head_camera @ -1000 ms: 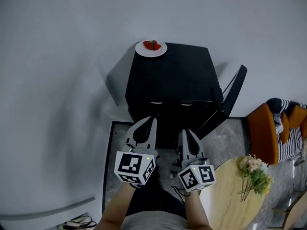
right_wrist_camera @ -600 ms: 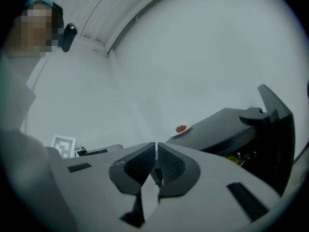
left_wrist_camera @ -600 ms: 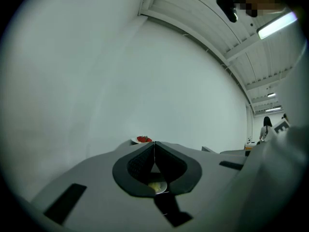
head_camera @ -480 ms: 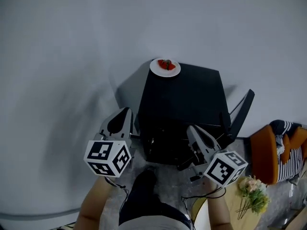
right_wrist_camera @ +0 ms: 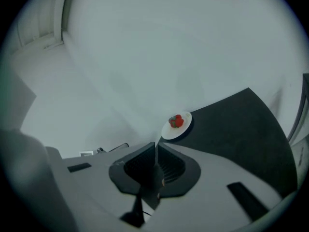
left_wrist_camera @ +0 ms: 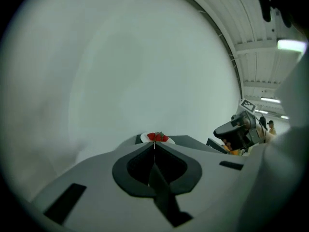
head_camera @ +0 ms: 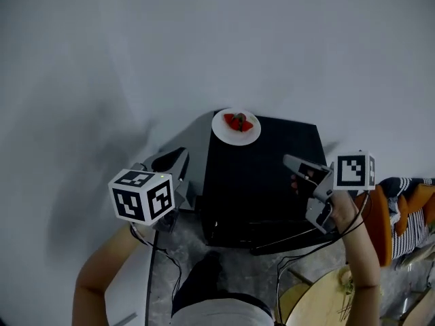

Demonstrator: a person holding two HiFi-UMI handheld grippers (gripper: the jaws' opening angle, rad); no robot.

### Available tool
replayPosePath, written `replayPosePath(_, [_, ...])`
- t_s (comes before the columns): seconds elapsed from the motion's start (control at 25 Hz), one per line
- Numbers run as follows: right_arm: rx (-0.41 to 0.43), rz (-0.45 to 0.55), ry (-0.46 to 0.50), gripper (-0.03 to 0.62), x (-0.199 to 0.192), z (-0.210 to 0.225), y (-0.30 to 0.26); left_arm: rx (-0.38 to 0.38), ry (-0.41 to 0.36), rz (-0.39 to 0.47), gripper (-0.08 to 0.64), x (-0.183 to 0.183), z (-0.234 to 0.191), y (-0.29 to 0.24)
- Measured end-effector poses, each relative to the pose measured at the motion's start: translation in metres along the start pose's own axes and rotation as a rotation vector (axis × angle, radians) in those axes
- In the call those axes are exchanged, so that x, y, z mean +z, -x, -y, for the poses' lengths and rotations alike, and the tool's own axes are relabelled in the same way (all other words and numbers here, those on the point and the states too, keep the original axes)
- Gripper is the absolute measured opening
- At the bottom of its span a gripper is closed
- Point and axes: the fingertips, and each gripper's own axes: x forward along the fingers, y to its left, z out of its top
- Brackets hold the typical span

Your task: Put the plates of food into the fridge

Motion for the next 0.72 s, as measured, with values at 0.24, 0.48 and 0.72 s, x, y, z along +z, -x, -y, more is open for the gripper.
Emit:
replayPosePath(0.24, [-0.059,-0.240,-0.157,0.026,0.039,0.104,-0.097,-0.157,0.357,-0.346,0.011,-0.046,-0.039,-0.127])
replayPosePath(0.48, [-0.058,-0.272,-0.150,0.033,0.041,0.090,-0.103,-0.255,0.536,-0.376,0.023,-0.031,-0.031,-0.127])
replayPosePath(0.72, [-0.101,-0.268,-0.083,0.072,0.047,0.079,-0.100,-0.321,0.534,-0.349,0.052,-0.015,-0.032,-0.124])
